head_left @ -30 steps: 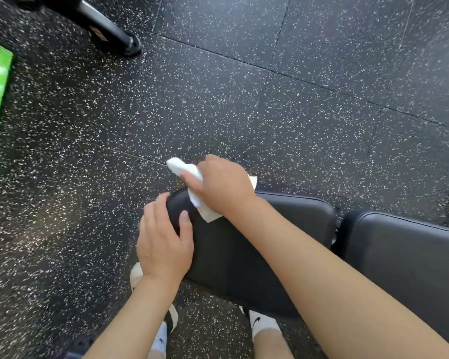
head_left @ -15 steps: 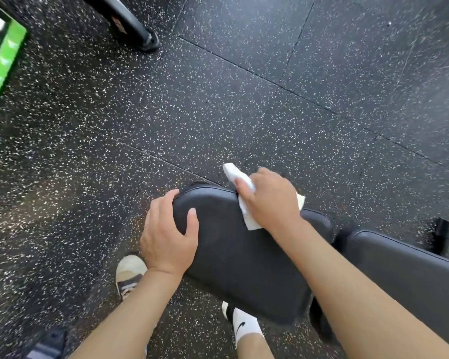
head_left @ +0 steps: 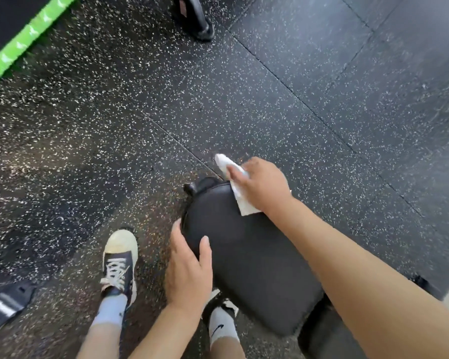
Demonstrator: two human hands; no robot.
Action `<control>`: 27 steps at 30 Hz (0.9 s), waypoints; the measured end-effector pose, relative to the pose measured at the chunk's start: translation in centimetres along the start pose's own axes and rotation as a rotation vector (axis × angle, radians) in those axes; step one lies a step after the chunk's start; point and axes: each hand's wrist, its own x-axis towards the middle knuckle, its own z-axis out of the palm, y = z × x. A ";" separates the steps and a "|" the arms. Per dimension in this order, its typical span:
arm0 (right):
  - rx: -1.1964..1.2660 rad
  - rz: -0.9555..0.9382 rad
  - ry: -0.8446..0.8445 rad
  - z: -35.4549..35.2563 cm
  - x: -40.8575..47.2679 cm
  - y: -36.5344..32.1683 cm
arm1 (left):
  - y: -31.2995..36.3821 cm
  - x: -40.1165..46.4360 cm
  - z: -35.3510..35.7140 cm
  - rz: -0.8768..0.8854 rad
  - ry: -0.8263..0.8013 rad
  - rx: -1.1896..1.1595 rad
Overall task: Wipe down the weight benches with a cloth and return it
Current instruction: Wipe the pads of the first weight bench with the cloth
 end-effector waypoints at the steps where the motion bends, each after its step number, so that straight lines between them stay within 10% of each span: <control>1: 0.002 0.025 0.023 0.1 -0.3 0.1 | -0.1 0.0 -0.1 -0.001 -0.013 0.002; 7: -0.288 -0.416 0.209 2.2 -1.2 -5.6 | -1.5 0.0 -1.2 -0.041 -0.158 0.071; 15: -0.724 -0.875 -0.255 7.8 -3.7 -13.0 | -4.6 2.5 -3.7 -0.044 -0.462 0.191; 27: 0.249 0.080 0.048 -0.8 -3.0 2.6 | 4.1 7.3 -3.7 0.393 -0.219 0.260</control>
